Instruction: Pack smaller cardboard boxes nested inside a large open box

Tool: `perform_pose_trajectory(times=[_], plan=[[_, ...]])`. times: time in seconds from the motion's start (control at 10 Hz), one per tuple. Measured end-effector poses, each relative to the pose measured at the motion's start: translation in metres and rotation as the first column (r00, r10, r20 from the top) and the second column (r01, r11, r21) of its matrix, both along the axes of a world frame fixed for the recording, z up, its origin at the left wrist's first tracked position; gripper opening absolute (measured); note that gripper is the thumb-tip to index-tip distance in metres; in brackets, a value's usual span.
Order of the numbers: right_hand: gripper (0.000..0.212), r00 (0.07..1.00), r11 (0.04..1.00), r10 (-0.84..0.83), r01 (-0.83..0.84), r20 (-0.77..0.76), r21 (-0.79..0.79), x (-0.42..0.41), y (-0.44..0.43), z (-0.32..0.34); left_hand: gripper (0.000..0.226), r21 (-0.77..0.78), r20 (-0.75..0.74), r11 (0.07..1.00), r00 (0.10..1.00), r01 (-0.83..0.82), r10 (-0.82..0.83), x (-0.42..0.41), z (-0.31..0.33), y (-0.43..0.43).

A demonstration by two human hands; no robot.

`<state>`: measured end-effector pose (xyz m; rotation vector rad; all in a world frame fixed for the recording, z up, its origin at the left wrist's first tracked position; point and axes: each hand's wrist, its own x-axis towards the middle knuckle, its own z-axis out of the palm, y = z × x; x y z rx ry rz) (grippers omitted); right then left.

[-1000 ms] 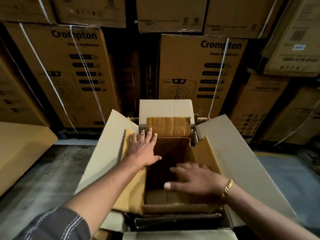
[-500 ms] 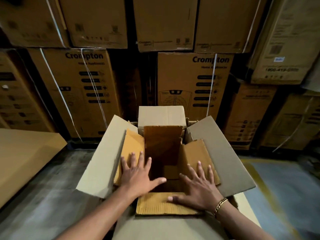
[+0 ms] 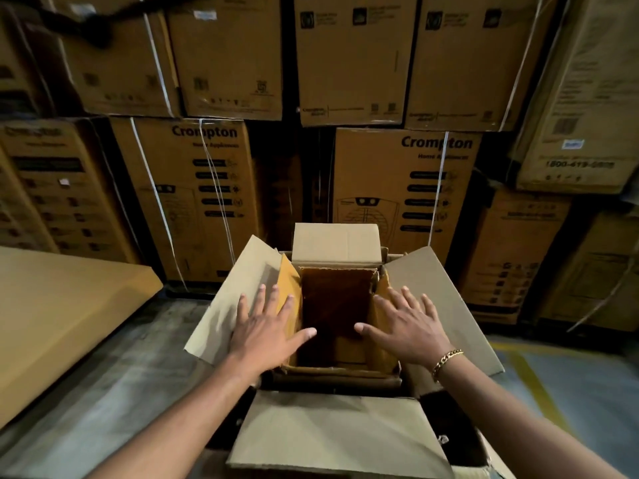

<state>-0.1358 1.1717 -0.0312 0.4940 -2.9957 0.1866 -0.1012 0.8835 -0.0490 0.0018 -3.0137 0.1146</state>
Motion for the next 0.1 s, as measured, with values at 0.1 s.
perform_pose_trajectory(times=[0.1], plan=[[0.112, 1.0, 1.0, -0.006, 0.006, -0.001, -0.025, 0.0002, 0.001, 0.0092, 0.106, 0.006, -0.026, 1.0, 1.0, -0.014, 0.014, 0.0042, 0.0111, -0.0038]])
